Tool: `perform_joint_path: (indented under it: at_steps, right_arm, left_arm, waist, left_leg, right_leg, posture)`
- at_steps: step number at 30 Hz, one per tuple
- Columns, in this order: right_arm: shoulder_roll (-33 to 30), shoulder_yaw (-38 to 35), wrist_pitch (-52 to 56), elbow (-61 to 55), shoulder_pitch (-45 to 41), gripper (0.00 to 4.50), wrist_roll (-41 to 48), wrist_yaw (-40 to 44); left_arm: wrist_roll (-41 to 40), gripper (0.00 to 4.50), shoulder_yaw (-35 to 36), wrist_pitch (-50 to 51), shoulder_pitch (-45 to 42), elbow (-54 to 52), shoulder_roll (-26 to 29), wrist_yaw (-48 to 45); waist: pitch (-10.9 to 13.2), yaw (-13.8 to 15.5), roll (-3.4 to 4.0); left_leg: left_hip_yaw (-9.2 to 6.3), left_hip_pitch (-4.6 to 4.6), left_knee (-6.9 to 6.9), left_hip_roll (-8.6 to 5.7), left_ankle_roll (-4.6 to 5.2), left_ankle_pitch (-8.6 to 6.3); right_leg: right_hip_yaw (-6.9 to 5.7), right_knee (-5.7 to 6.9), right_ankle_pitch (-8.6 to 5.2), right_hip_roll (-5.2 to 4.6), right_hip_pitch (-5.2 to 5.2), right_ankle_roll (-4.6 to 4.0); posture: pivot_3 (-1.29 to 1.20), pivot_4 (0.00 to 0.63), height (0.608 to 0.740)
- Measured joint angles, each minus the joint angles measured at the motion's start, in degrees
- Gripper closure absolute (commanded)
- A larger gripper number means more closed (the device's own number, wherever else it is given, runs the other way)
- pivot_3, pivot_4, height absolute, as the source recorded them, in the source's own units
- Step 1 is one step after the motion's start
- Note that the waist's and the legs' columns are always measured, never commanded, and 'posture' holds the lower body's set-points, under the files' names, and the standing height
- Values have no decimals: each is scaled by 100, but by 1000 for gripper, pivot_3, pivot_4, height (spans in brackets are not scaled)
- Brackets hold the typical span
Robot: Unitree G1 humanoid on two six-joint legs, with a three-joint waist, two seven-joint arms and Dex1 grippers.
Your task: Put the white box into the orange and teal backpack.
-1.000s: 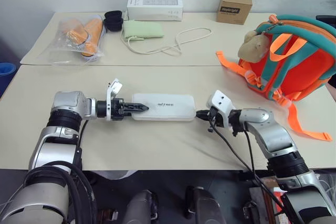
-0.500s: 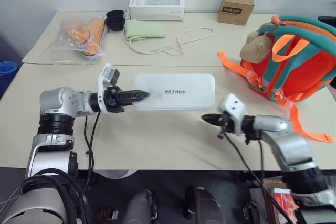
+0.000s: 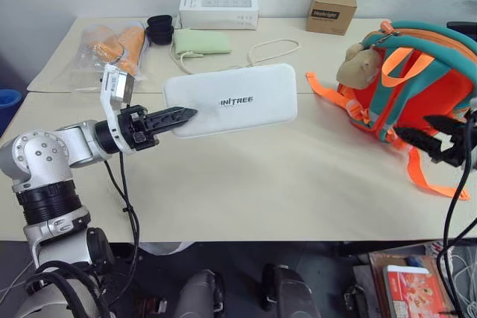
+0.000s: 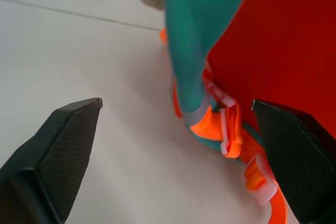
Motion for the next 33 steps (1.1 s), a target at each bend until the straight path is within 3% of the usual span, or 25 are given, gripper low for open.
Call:
perform_joint_path:
  at_steps: [10, 13, 24, 29, 33]
  right_arm:
    - [1236, 1188, -985, 2224, -2124, 24, -438, -529]
    - [1413, 1341, -1534, 2801, -2579, 598, -633, -649]
    - [1469, 1484, -1947, 3015, -2667, 4493, -663, -144]
    - [1305, 1712, -1226, 1835, -2210, 4493, -241, 564]
    - [950, 1821, -400, 277, -1719, 4493, 401, 1063]
  left_arm:
    - [-379, 3233, -60, -160, 107, -426, -134, 608]
    - [-392, 3233, -71, -245, 101, -418, -99, 722]
    - [-429, 3233, -17, -651, 126, -389, 55, 1145]
    - [-364, 3233, -73, -1003, 120, -133, 225, 1168]
    - [387, 3233, -254, -2275, -14, 269, 238, 1435]
  waist:
    - [1, -75, 2]
    - [1, -106, 2]
    - [1, -138, 2]
    - [2, -134, 4]
    - [2, -117, 4]
  left_leg:
    - [10, -2, -4, -1, -8, 4]
    - [9, -2, -5, -4, -7, 3]
    - [8, -3, -8, 0, -9, 2]
    - [9, -4, -13, 1, -11, 1]
    - [9, -4, -11, -1, -11, 1]
  right_leg:
    - [8, 4, 0, 13, -5, 0]
    - [8, 2, 0, 12, -4, 0]
    - [11, 0, 0, 15, -6, 0]
    - [10, -1, 0, 15, -9, 0]
    - [8, -1, 0, 12, -8, 0]
  posture:
    - [0, 150, 740]
    - [0, 150, 740]
    - [0, 150, 740]
    - [0, 150, 740]
    - [0, 150, 740]
